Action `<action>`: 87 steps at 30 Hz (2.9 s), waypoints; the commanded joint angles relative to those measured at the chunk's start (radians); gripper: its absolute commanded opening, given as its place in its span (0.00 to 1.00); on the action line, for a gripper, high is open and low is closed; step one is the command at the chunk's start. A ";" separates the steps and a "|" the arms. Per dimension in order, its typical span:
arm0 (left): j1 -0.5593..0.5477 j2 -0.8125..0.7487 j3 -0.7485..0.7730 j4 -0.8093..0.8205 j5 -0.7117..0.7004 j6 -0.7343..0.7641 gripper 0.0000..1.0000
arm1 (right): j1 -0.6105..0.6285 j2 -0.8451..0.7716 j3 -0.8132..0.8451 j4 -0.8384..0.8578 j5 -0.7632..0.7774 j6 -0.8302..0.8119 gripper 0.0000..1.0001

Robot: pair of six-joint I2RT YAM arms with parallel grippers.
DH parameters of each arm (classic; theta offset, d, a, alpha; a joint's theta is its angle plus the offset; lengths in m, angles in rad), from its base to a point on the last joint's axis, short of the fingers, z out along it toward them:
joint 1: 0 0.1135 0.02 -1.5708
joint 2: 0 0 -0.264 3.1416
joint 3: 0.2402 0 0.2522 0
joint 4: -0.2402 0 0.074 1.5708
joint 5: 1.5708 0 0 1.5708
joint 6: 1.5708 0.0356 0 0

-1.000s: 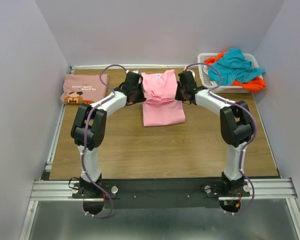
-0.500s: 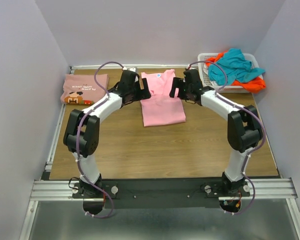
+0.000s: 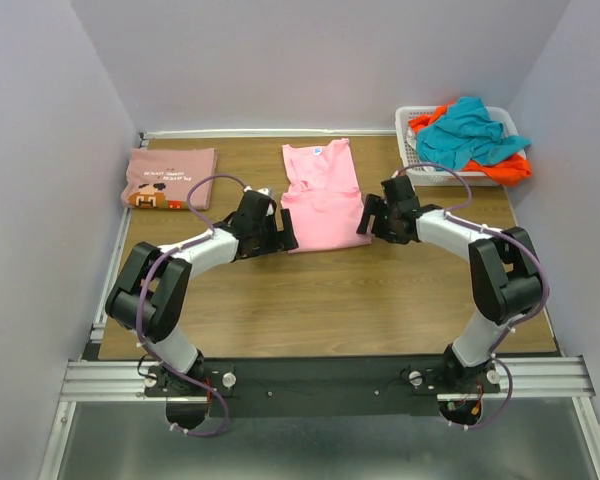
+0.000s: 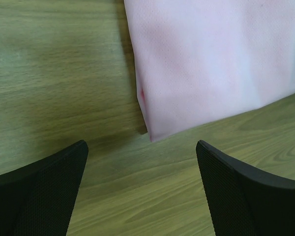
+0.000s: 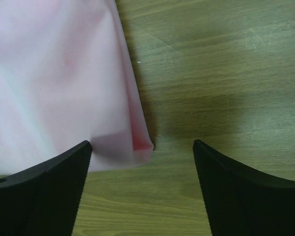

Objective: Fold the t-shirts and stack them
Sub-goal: Fold the tshirt

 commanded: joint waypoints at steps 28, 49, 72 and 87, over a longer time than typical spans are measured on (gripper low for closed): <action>-0.038 0.079 -0.041 0.103 0.035 -0.049 0.52 | -0.011 0.005 -0.188 0.082 -0.105 0.088 0.01; -0.242 -0.232 -0.287 -0.001 -0.029 -0.176 0.00 | 0.012 -0.554 -0.510 -0.082 -0.287 0.061 0.00; -0.357 -0.777 -0.154 -0.272 -0.147 -0.207 0.00 | 0.027 -0.953 -0.280 -0.481 -0.381 0.090 0.01; -0.173 -0.525 -0.012 -0.104 -0.111 -0.035 0.00 | 0.026 -0.712 -0.114 -0.309 -0.134 0.090 0.00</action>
